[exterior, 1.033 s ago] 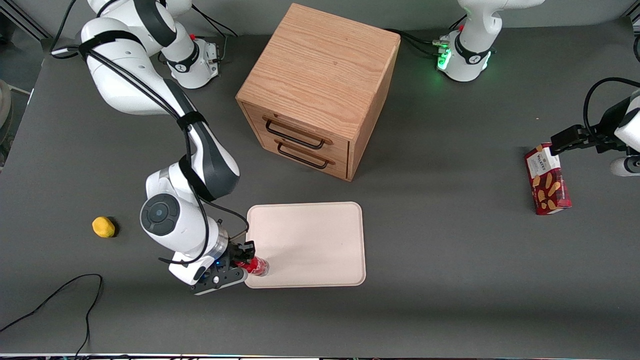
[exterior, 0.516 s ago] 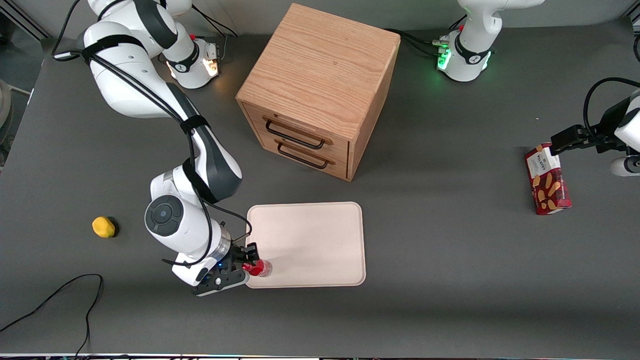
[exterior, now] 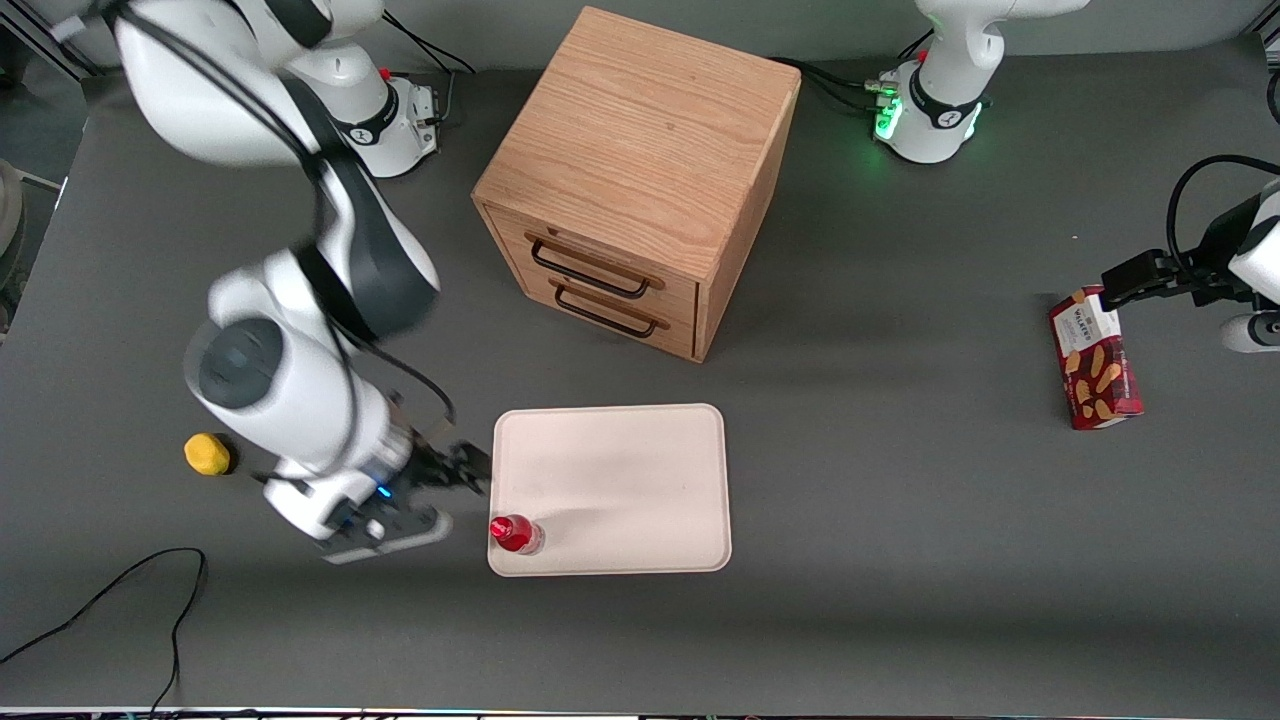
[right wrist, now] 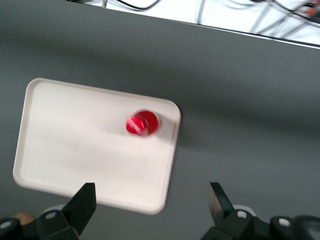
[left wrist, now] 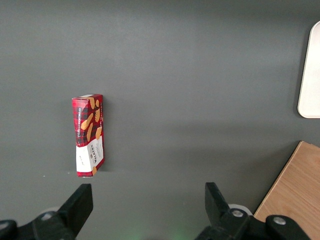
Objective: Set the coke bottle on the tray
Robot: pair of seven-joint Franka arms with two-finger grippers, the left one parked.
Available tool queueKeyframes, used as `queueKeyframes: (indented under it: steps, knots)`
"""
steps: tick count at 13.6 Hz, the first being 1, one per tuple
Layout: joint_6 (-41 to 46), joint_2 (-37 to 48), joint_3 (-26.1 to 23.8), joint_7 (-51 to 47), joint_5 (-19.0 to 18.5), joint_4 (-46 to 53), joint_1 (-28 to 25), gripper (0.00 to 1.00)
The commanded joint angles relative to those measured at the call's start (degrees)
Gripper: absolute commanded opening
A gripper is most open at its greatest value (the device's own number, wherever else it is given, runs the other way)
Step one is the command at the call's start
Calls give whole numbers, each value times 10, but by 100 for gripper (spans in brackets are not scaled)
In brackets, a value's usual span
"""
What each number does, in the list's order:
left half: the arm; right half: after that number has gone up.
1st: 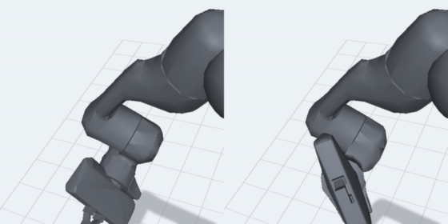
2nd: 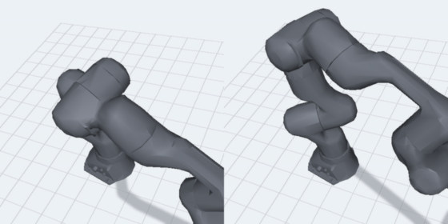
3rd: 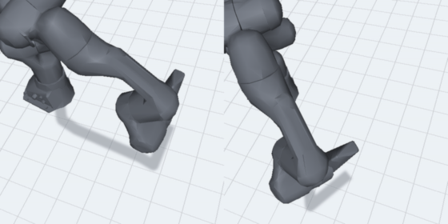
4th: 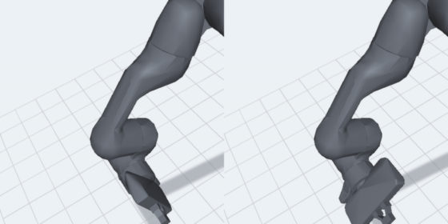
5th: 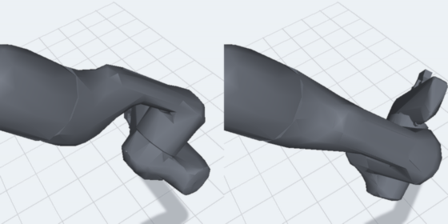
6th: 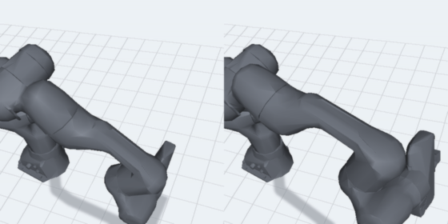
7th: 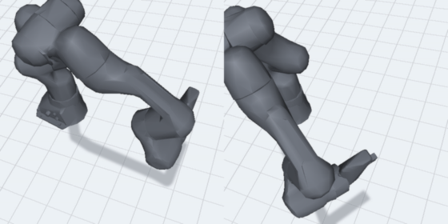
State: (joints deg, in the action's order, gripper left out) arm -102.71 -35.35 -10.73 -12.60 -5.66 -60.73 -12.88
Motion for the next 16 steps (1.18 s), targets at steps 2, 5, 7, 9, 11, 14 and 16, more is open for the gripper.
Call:
queueKeyframes:
  steps: [2, 5, 7, 9, 11, 14, 16]
  knots:
    - [1, 204, 102, 15, 119, -231, 13, 100]
    - [3, 334, 155, 39, 129, -377, 12, 100]
    - [7, 412, 177, 41, 123, -454, 12, 100]
    - [38, 461, 192, 41, 81, -481, 12, 100]
    - [85, 464, 190, 44, 46, -458, 12, 100]
    - [99, 452, 192, 43, 42, -438, 15, 100]
    - [95, 433, 193, 43, 40, -427, 15, 100]
